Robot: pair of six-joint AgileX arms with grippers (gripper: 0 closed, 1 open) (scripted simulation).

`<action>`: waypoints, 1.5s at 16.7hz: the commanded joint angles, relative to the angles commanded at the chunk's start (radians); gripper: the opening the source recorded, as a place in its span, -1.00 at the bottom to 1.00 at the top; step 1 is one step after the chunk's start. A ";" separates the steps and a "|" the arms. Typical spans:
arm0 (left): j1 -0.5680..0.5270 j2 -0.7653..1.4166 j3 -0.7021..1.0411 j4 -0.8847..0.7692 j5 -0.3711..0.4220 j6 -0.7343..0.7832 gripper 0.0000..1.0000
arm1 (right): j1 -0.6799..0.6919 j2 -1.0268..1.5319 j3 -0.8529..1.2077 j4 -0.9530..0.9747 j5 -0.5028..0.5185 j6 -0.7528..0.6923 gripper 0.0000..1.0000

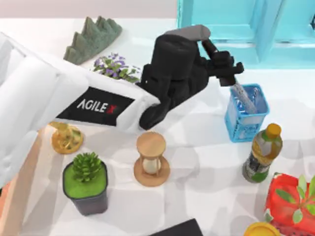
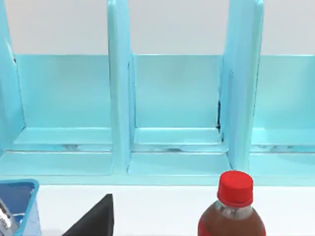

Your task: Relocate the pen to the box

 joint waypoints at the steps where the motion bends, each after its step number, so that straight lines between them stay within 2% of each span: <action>1: 0.024 -0.045 -0.017 -0.030 0.018 0.006 -1.00 | 0.000 0.000 0.000 0.000 0.000 0.000 1.00; 6: 0.126 -0.281 -0.094 -0.174 0.130 0.041 -1.00 | 0.000 0.000 0.000 0.000 0.000 0.000 1.00; 10: 0.166 -0.412 -0.124 -0.242 0.205 0.060 -1.00 | 0.000 0.000 0.000 0.000 0.000 0.000 1.00; 18: 0.180 -0.425 -0.115 -0.278 0.225 0.090 -1.00 | 0.000 0.000 0.000 0.000 0.000 0.000 1.00; 21: 0.245 -0.427 -0.072 -0.398 0.265 0.200 -1.00 | 0.000 0.000 0.000 0.000 0.000 0.000 1.00; 25: 0.405 -0.446 0.030 -0.654 0.349 0.469 -1.00 | 0.000 0.000 0.000 0.000 0.000 0.000 1.00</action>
